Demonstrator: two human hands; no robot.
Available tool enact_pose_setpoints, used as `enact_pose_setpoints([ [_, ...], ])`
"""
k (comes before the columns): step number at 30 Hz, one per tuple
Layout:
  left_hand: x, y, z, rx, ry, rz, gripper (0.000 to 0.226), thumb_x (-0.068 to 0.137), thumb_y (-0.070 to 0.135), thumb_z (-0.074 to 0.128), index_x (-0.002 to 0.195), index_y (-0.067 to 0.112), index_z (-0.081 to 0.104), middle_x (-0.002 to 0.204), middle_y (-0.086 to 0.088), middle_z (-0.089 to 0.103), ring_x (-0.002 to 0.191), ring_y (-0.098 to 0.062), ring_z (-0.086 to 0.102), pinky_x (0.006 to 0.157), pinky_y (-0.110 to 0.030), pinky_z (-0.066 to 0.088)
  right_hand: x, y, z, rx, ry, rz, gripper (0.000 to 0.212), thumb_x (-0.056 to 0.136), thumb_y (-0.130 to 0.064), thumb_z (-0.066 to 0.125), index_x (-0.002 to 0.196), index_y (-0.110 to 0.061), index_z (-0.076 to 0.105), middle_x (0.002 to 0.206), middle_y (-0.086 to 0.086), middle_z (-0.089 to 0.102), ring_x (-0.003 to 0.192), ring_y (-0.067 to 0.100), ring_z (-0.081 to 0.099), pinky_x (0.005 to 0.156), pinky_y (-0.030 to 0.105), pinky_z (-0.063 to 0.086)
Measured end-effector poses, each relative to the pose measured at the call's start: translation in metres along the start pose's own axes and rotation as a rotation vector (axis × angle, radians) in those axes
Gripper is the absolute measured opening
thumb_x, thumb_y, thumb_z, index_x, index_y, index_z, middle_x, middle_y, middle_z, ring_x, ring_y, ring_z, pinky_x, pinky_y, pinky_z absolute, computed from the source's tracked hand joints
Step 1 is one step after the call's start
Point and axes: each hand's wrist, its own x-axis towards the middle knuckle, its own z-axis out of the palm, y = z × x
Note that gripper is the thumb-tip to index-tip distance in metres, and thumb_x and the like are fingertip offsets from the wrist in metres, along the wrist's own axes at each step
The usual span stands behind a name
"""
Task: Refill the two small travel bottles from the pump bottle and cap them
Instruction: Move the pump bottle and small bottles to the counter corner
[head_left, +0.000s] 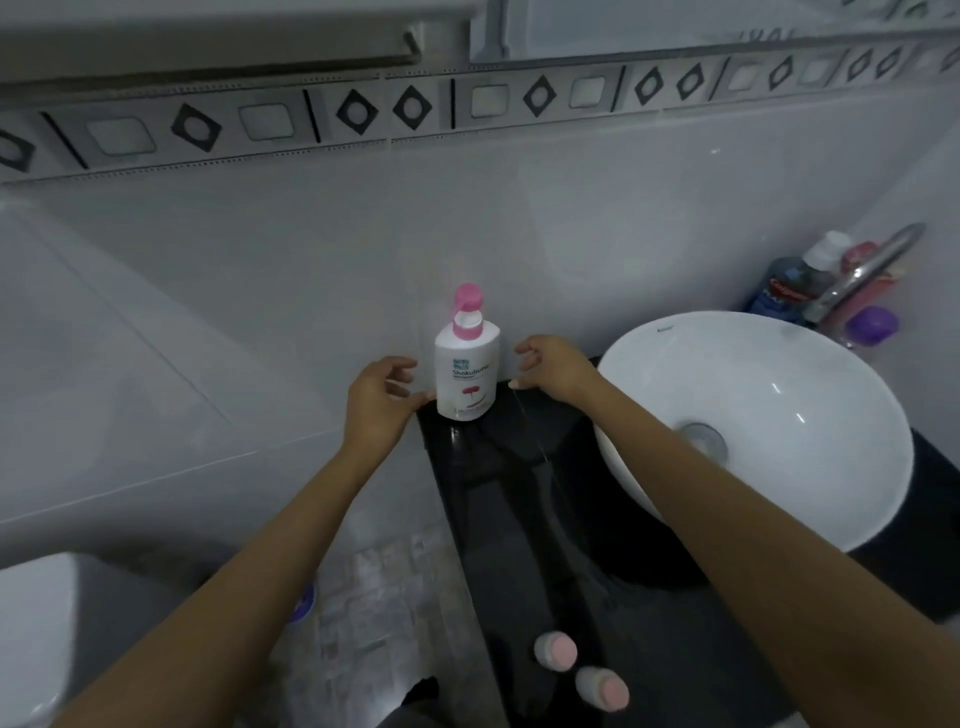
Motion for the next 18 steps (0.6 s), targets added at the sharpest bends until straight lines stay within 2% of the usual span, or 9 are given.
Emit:
enact_pose_setpoints([
  [5, -0.026, 0.016, -0.005, -0.080, -0.285, -0.015, 0.027, 0.073, 0.010, 0.079, 0.099, 0.011, 0.069, 0.092, -0.007, 0.069, 0.074, -0.015, 0.061, 0.063, -0.002, 0.047, -0.066, 0.019, -0.009, 0.094, 0.064, 0.041, 0.059, 0.076, -0.011, 0.077, 0.131, -0.009, 0.053, 0.122, 0.014, 0.063, 0.108, 0.026, 0.061, 0.087, 0.026, 0.044],
  [9, -0.059, 0.045, 0.011, -0.152, -0.600, 0.038, 0.031, 0.073, 0.005, 0.078, 0.100, 0.015, 0.069, 0.096, -0.006, 0.071, 0.080, -0.016, 0.067, 0.070, -0.012, 0.055, -0.132, 0.041, -0.007, 0.169, 0.126, 0.044, 0.048, 0.076, -0.011, 0.076, 0.121, -0.012, 0.060, 0.115, 0.012, 0.067, 0.102, 0.023, 0.064, 0.093, 0.031, 0.050],
  [12, -0.087, 0.055, 0.029, -0.117, -0.812, 0.111, 0.036, 0.070, 0.009, 0.081, 0.100, 0.024, 0.069, 0.098, 0.002, 0.071, 0.083, -0.007, 0.068, 0.076, -0.015, 0.055, -0.181, 0.061, 0.002, 0.173, 0.160, 0.074, 0.042, 0.076, -0.011, 0.077, 0.116, -0.011, 0.064, 0.109, 0.009, 0.069, 0.098, 0.021, 0.066, 0.094, 0.033, 0.051],
  [16, -0.126, 0.046, 0.053, -0.045, -1.060, 0.147, 0.046, 0.064, 0.008, 0.085, 0.102, 0.027, 0.069, 0.104, 0.006, 0.070, 0.093, -0.007, 0.065, 0.084, -0.020, 0.055, -0.238, 0.093, 0.020, 0.145, 0.160, 0.139, 0.036, 0.081, -0.006, 0.070, 0.116, -0.009, 0.064, 0.106, 0.010, 0.070, 0.094, 0.021, 0.067, 0.084, 0.024, 0.053],
  [18, -0.142, 0.037, 0.062, -0.017, -1.134, 0.145, 0.049, 0.062, 0.006, 0.086, 0.104, 0.024, 0.069, 0.103, 0.007, 0.070, 0.094, -0.007, 0.064, 0.085, -0.021, 0.054, -0.261, 0.111, 0.031, 0.131, 0.139, 0.181, 0.036, 0.082, -0.002, 0.066, 0.118, -0.011, 0.063, 0.107, 0.009, 0.069, 0.093, 0.020, 0.067, 0.079, 0.018, 0.052],
])
